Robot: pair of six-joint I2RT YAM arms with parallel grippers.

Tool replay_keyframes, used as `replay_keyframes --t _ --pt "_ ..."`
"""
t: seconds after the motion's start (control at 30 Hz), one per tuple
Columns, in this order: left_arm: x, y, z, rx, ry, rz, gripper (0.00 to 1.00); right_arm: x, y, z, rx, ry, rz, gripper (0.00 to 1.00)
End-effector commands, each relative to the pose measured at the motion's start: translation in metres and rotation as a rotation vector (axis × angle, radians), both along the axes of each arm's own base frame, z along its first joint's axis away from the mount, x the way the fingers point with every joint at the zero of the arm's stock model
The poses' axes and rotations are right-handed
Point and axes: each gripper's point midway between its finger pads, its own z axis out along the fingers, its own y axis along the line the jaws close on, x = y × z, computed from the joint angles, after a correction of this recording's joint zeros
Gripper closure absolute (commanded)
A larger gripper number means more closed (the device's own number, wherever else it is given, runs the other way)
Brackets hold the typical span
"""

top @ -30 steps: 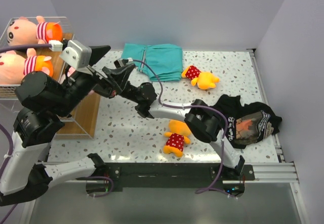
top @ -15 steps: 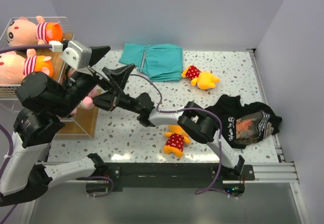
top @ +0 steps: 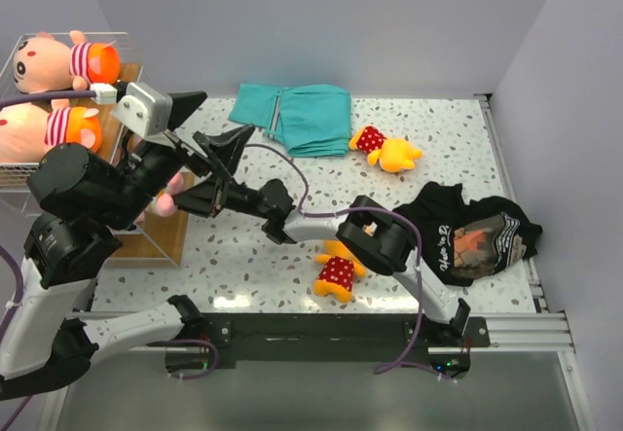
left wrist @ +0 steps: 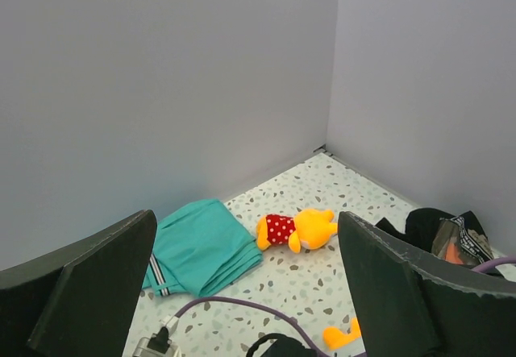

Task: Place and organize the stuffed toys onto the shelf

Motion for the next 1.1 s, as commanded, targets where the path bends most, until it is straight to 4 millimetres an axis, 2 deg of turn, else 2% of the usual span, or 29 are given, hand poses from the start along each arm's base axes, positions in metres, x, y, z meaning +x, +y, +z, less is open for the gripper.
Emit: replay_keyframes --t 0.0,0.07,0.4,0.67,0.9,1.07 --pt "0.001 0.003 0.006 -0.017 -0.027 0.019 0.0 -0.012 -0.005 0.037 0.11 -0.136 0.019 0.66" --pt "0.002 0.002 0.005 -0.015 -0.025 0.019 0.0 -0.012 -0.001 0.035 0.107 -0.127 0.033 0.71" --pt "0.007 -0.002 -0.001 0.002 -0.019 0.023 0.0 -0.003 0.016 0.019 0.05 -0.09 0.021 0.7" --pt "0.01 -0.005 -0.003 0.008 -0.019 0.023 0.0 0.001 0.028 0.014 0.03 -0.091 -0.003 0.68" --pt "0.013 -0.008 -0.005 0.02 -0.018 0.026 0.0 0.01 0.04 0.002 -0.013 -0.09 -0.038 0.72" --pt "0.013 -0.008 -0.006 0.021 -0.018 0.026 0.0 0.007 0.05 0.001 -0.024 -0.1 -0.044 0.74"
